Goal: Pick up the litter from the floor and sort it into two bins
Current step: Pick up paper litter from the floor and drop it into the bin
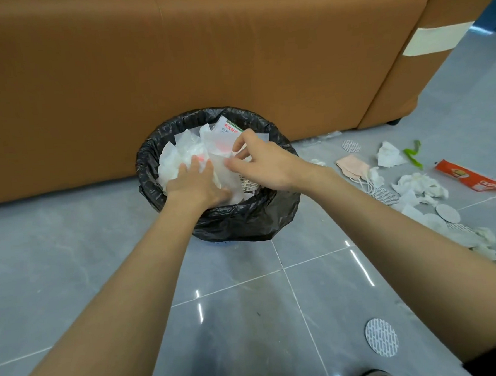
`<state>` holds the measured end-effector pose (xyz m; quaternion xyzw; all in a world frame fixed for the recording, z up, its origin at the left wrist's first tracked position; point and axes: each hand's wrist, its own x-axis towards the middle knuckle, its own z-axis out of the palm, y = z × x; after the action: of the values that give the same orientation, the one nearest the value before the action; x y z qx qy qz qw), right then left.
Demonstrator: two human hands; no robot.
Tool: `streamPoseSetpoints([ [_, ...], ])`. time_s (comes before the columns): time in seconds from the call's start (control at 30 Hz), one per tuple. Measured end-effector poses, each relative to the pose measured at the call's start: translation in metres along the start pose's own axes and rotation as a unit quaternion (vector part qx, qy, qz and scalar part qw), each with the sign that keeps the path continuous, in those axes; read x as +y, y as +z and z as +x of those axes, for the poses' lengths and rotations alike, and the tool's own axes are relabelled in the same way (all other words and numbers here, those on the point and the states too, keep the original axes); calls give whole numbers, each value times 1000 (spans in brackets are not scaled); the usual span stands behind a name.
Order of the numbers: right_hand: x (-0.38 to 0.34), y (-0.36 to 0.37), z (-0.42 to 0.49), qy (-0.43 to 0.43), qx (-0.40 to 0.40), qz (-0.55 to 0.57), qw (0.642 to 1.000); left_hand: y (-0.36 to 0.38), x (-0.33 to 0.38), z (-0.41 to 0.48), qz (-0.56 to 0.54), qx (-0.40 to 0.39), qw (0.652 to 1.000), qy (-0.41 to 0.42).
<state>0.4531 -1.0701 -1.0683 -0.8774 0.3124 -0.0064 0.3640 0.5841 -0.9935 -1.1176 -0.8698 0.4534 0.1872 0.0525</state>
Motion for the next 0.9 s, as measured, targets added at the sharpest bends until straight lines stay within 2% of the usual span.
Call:
streamPoseSetpoints([
  [0.07, -3, -1, 0, -23, 13, -11, 1000, 0, 1, -1, -2, 6, 1000, 4],
  [0.17, 0, 5, 10, -67, 70, -101, 990, -1, 1, -2, 0, 9, 1000, 11],
  [0.33, 12, 19, 24, -67, 172, -214, 959, -2, 1, -3, 5, 0, 1000, 23],
  [0.43, 12, 23, 28, -80, 196, -277, 937, -2, 1, -2, 1, -4, 1000, 25],
  [0.67, 14, 22, 38, -25, 74, -301, 951, 1, -3, 8, -14, -41, 998, 36],
  [0.9, 15, 23, 45, 31, -80, -349, 933, 6, -7, 26, 29, -82, 995, 45],
])
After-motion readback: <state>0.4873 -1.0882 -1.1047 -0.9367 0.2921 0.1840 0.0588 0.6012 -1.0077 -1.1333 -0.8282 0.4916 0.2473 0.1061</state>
